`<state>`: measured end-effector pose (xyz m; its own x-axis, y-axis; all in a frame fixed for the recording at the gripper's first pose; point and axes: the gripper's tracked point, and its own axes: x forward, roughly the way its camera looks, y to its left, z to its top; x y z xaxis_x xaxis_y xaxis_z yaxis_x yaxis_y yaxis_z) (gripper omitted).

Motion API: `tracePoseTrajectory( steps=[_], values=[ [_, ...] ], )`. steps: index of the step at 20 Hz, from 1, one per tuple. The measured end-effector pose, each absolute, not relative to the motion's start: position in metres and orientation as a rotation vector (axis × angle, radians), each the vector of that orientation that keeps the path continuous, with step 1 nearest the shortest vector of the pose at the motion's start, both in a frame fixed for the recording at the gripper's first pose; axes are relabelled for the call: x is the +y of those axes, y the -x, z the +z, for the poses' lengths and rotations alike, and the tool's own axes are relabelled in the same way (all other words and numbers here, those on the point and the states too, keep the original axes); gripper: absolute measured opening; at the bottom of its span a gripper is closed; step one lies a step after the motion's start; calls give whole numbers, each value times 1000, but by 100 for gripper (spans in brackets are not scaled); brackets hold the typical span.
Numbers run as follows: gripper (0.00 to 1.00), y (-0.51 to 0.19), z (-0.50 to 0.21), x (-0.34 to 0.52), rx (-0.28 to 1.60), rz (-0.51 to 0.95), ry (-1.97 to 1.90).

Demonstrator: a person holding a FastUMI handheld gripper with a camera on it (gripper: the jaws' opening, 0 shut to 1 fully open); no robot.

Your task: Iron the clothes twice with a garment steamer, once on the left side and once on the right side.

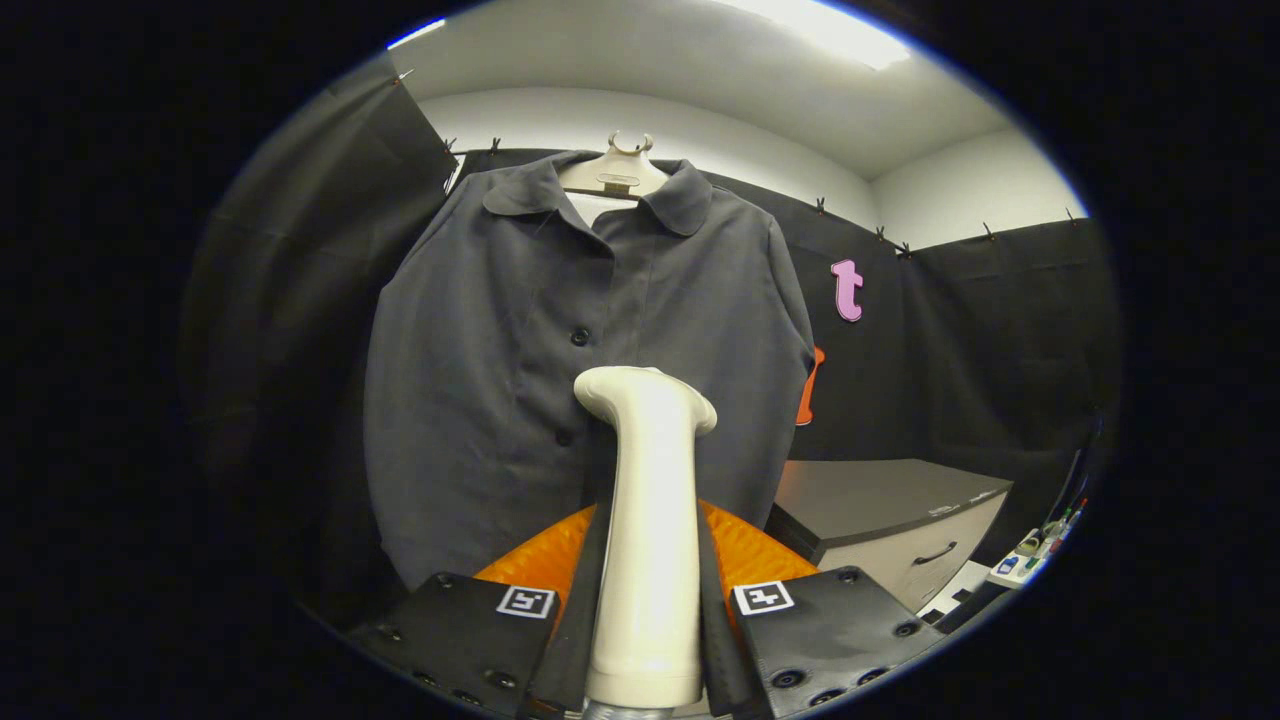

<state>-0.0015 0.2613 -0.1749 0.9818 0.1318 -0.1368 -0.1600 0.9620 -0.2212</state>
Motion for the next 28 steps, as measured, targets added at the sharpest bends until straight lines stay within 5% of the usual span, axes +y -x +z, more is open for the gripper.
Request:
tracePoseTrajectory(
  steps=[18, 28],
  values=[
    [51, 46, -267, 245, 277, 157, 282],
    [51, 51, -252, 258, 231, 174, 302]
  ],
)
